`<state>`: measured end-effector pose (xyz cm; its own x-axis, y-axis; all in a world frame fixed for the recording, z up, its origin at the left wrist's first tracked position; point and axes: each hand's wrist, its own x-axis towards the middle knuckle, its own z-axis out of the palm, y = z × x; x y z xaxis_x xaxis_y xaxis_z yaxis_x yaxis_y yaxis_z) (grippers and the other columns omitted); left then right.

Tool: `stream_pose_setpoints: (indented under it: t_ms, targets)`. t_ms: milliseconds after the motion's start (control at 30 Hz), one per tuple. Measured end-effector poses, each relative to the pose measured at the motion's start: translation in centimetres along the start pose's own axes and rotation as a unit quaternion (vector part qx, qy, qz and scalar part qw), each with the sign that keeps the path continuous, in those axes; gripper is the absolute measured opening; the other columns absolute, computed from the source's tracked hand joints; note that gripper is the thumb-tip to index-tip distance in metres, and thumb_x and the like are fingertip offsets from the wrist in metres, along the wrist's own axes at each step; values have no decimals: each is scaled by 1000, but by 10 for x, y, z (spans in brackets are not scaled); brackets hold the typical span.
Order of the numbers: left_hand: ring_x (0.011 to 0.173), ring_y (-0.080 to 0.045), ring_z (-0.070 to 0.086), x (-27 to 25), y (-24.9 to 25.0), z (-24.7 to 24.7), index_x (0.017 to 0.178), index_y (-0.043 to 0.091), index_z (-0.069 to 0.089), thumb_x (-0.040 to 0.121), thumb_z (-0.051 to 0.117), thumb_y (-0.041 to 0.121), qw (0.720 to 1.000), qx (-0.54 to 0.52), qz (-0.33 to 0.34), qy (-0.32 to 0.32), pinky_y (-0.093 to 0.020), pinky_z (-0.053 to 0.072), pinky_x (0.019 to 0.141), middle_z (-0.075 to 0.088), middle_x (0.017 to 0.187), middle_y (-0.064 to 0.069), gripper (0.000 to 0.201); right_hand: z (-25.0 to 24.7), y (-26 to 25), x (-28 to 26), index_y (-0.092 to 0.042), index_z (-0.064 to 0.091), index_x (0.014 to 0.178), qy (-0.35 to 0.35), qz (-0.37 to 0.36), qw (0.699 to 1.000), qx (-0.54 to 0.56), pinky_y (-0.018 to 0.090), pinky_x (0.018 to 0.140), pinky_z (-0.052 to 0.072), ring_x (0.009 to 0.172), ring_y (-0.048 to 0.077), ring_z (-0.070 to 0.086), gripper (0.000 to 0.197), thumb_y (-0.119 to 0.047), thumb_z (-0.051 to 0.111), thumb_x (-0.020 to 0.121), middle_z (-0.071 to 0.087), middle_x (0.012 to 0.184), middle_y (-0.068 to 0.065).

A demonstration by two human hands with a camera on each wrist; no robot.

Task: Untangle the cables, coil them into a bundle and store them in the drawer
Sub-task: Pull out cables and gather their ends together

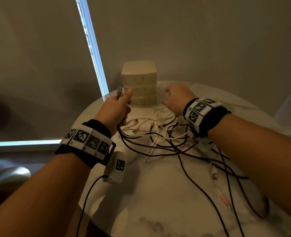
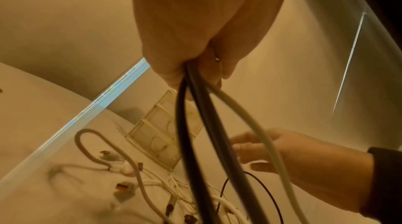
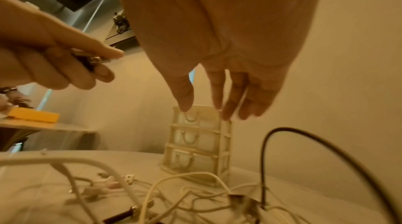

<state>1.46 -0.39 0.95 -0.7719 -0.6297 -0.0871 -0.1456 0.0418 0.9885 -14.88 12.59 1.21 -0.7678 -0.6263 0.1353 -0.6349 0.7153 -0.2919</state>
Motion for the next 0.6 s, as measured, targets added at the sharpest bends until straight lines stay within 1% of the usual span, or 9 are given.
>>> stream_pose_setpoints:
  t_ms: [100,167,267,367,400,433,500,567,600]
  targets:
    - [51,-9,35,5,-4,-6,111,9,63,102,51,51,1000,13,-7,20,-22,32,47,41,66,3,45,13,-31,2,-16,70,119,-108,-88,990,17,31,86,50,103,20,64,27,-27,55,99,71,114,2]
    - [51,-9,35,8,-7,-12,109,9,66,102,50,52,999,23,-14,20,-22,32,47,42,66,3,46,24,-50,5,-17,70,121,-182,-118,976,-26,28,84,47,105,19,64,27,-22,55,99,71,117,1]
    - [51,-9,36,11,-12,-21,105,8,67,101,51,53,999,31,-22,21,-22,32,48,44,66,3,48,44,-70,13,-22,60,136,-234,-133,960,-81,27,93,42,121,21,57,38,-16,53,99,61,135,1]
    - [49,-9,36,13,-17,-27,103,7,67,101,53,52,999,30,-22,28,-22,32,45,44,65,3,48,63,-80,17,-24,49,145,-276,-127,949,-79,29,105,37,130,21,50,46,-15,51,100,51,145,0]
    - [48,-8,36,14,-19,-28,103,7,68,101,54,53,999,29,-22,30,-21,33,44,44,64,3,48,67,-80,18,-23,49,145,-285,-139,944,-93,29,105,37,130,21,49,45,-17,52,101,51,145,0]
    - [47,-8,36,14,-21,-30,104,7,68,100,54,53,999,27,-23,30,-21,33,44,44,63,3,48,71,-79,19,-23,50,143,-285,-144,941,-114,29,100,39,128,22,51,44,-21,54,100,52,142,0]
    - [47,-7,35,15,-23,-33,106,7,67,100,54,53,999,19,-27,24,-21,32,44,43,63,4,49,75,-73,19,-24,56,129,-263,-147,945,-130,30,85,44,115,24,57,34,-26,61,95,59,126,1]
    - [48,-7,34,15,-24,-33,107,7,66,101,53,53,999,13,-31,17,-21,31,45,43,64,4,49,74,-65,18,-24,60,111,-244,-148,953,-101,32,83,48,101,23,59,20,-27,63,92,62,108,-1]
    - [49,-7,34,15,-25,-32,108,7,66,101,52,53,999,14,-30,13,-21,31,46,43,64,4,48,72,-61,17,-24,62,108,-234,-148,957,-87,32,83,49,98,22,59,17,-27,64,91,62,104,-2]
